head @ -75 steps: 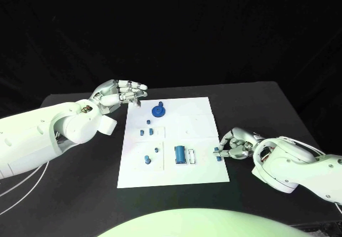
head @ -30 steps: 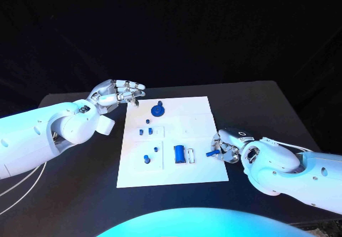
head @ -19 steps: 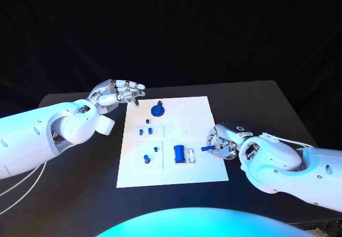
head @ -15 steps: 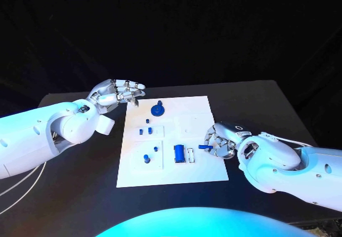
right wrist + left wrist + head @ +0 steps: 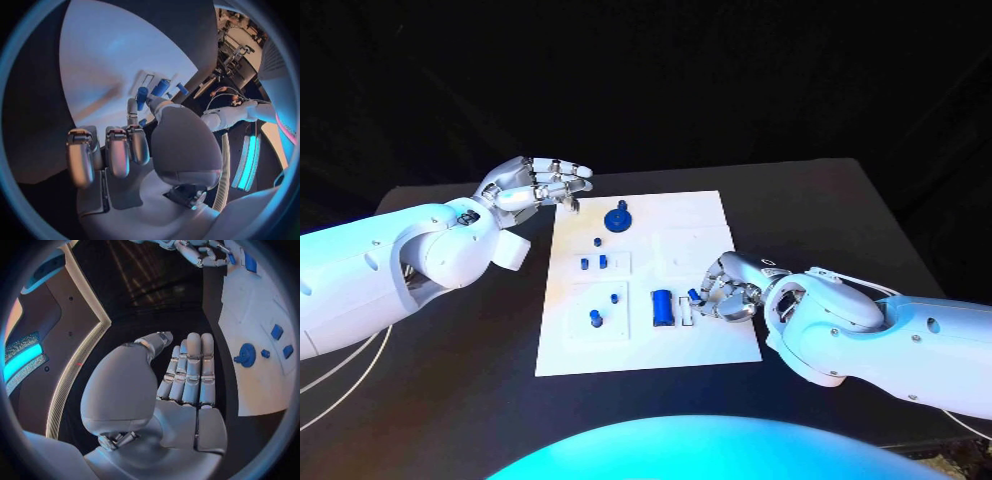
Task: Assemble the parts on the task board
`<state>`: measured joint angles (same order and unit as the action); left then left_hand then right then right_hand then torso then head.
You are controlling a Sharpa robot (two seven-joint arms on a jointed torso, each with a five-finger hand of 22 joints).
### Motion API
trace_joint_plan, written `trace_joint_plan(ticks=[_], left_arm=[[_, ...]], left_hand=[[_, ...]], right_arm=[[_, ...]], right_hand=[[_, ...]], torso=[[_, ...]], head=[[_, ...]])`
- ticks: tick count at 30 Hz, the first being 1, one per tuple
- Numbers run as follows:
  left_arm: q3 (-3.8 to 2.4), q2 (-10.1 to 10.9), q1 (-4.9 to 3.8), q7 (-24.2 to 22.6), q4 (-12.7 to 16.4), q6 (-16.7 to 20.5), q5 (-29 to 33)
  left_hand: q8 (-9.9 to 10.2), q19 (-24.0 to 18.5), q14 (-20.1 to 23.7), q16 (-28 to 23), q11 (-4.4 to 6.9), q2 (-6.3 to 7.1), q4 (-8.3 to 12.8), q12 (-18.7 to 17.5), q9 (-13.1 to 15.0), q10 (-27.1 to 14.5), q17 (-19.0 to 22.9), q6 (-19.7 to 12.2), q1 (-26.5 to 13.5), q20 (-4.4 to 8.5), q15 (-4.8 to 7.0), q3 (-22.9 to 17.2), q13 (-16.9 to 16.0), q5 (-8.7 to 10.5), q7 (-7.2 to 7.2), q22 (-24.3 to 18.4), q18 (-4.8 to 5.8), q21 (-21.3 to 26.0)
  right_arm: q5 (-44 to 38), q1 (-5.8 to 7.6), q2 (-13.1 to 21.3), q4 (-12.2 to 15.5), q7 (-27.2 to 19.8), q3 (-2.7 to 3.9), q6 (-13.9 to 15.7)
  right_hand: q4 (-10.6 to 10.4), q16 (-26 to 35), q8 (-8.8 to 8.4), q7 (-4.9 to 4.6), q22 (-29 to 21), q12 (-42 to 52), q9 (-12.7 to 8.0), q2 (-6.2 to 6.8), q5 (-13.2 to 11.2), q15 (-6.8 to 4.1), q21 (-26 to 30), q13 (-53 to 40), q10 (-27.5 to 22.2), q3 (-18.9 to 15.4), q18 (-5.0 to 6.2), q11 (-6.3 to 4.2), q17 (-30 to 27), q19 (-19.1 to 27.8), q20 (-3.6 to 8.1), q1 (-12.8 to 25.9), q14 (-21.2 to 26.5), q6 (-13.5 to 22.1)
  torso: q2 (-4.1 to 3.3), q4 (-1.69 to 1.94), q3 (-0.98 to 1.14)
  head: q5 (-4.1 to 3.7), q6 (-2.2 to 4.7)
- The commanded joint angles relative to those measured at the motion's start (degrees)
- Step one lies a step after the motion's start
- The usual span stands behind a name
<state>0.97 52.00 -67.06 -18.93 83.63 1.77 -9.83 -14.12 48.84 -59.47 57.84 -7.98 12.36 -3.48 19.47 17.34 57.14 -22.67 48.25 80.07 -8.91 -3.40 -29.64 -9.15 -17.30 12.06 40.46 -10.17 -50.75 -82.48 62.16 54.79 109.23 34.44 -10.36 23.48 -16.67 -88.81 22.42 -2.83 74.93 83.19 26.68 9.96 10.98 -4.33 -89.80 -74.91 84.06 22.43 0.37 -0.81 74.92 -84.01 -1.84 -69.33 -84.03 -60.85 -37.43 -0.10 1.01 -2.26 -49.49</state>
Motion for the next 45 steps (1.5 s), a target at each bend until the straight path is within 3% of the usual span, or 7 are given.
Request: trace_joint_plan(ticks=[1,13,19,34,40,45], left_arm=[[-0.03,-0.04,-0.02,-0.46,0.18,-0.14,0.28],[-0.03,-0.04,-0.03,-0.38,0.18,-0.17,0.27],[-0.03,-0.01,-0.03,-0.36,0.18,-0.19,0.27],[-0.03,0.04,-0.03,-0.3,0.18,-0.19,0.25],[-0.03,0.05,-0.03,-0.26,0.16,-0.18,0.25],[-0.03,0.06,-0.03,-0.16,0.14,-0.22,0.25]], left_hand=[[-0.35,0.34,0.11,-0.22,0.01,-0.59,-0.09,0.41,-0.11,-0.43,0.05,-0.19,0.11,-0.16,-0.15,0.25,-0.09,0.02,-0.02,-0.08,-0.37,0.31],[-0.35,0.34,0.11,-0.22,0.01,-0.59,-0.09,0.41,-0.11,-0.43,0.05,-0.19,0.11,-0.16,-0.15,0.25,-0.09,0.02,-0.02,-0.08,-0.37,0.31],[-0.35,0.34,0.11,-0.22,0.01,-0.59,-0.09,0.41,-0.11,-0.43,0.05,-0.19,0.11,-0.16,-0.15,0.25,-0.09,0.02,-0.02,-0.08,-0.37,0.31],[-0.37,0.38,0.1,-0.24,0.0,-0.59,-0.12,0.46,-0.15,-0.48,0.05,-0.21,0.09,-0.15,-0.15,0.27,-0.09,0.0,0.0,-0.1,-0.36,0.35],[-0.37,0.38,0.1,-0.25,-0.01,-0.6,-0.15,0.47,-0.15,-0.49,0.05,-0.21,0.05,-0.15,-0.16,0.29,-0.09,0.0,0.01,-0.11,-0.35,0.36],[-0.34,0.39,0.1,-0.26,-0.04,-0.62,-0.3,0.48,-0.19,-0.55,0.05,-0.29,-0.13,-0.17,-0.2,0.34,-0.08,-0.01,0.04,-0.14,-0.34,0.41]], right_arm=[[6.99,-0.38,-0.68,-0.51,-0.63,-0.01,-0.69],[11.08,-0.84,-2.15,-2.05,0.27,-0.01,-0.91],[11.46,-1.0,-2.54,-2.24,0.12,-0.01,-0.87],[11.64,-1.09,-3.15,-2.53,-0.73,0.0,0.57],[11.69,-1.09,-3.17,-2.75,-1.08,0.0,0.28],[11.91,-1.09,-3.27,-2.64,-2.03,0.0,0.17]], right_hand=[[0.05,-0.33,-0.09,-0.58,15.07,0.27,-0.24,-0.01,-0.21,-0.1,-0.2,-10.93,3.35,-0.36,-0.37,-0.06,12.76,-5.99,0.12,0.79,-5.5,0.04],[0.06,-0.32,0.0,-0.57,15.07,0.63,-0.1,0.14,-0.22,-0.11,-0.2,-11.18,3.5,-1.05,-0.37,-0.07,12.75,-5.99,0.11,1.88,-5.5,-0.02],[0.06,-0.32,0.0,-0.57,15.07,0.63,-0.1,0.14,-0.22,-0.11,-0.2,-11.18,3.5,-1.05,-0.37,-0.07,12.75,-5.99,0.11,1.88,-5.5,-0.02],[0.12,-0.26,0.03,-0.53,15.07,0.69,-0.05,-0.07,-0.17,-0.12,-0.2,-11.24,3.52,-1.12,-0.37,-0.1,12.57,-5.99,0.11,2.1,-5.47,-0.02],[-0.06,-0.27,0.02,-0.62,15.07,0.7,0.09,-1.08,-0.17,-0.06,-0.2,-11.29,3.54,-2.15,-0.37,-0.02,12.62,-5.99,0.07,5.2,-5.48,0.04],[-0.1,-0.25,0.17,-0.5,15.07,0.72,0.38,-0.38,-0.37,-0.11,-0.2,-11.37,3.55,-5.29,-0.37,-0.09,12.57,-5.99,0.08,9.71,-5.46,-0.02]], torso=[[0.01,0.05,0.01],[0.02,0.09,-0.02],[0.0,-0.08,0.04],[-0.01,0.03,0.01],[0.03,-0.01,0.0],[0.02,-0.03,0.03]], head=[[-0.09,-0.19],[-0.02,-0.48],[0.16,-0.47],[0.23,-0.46],[0.23,-0.45],[0.22,-0.4]])
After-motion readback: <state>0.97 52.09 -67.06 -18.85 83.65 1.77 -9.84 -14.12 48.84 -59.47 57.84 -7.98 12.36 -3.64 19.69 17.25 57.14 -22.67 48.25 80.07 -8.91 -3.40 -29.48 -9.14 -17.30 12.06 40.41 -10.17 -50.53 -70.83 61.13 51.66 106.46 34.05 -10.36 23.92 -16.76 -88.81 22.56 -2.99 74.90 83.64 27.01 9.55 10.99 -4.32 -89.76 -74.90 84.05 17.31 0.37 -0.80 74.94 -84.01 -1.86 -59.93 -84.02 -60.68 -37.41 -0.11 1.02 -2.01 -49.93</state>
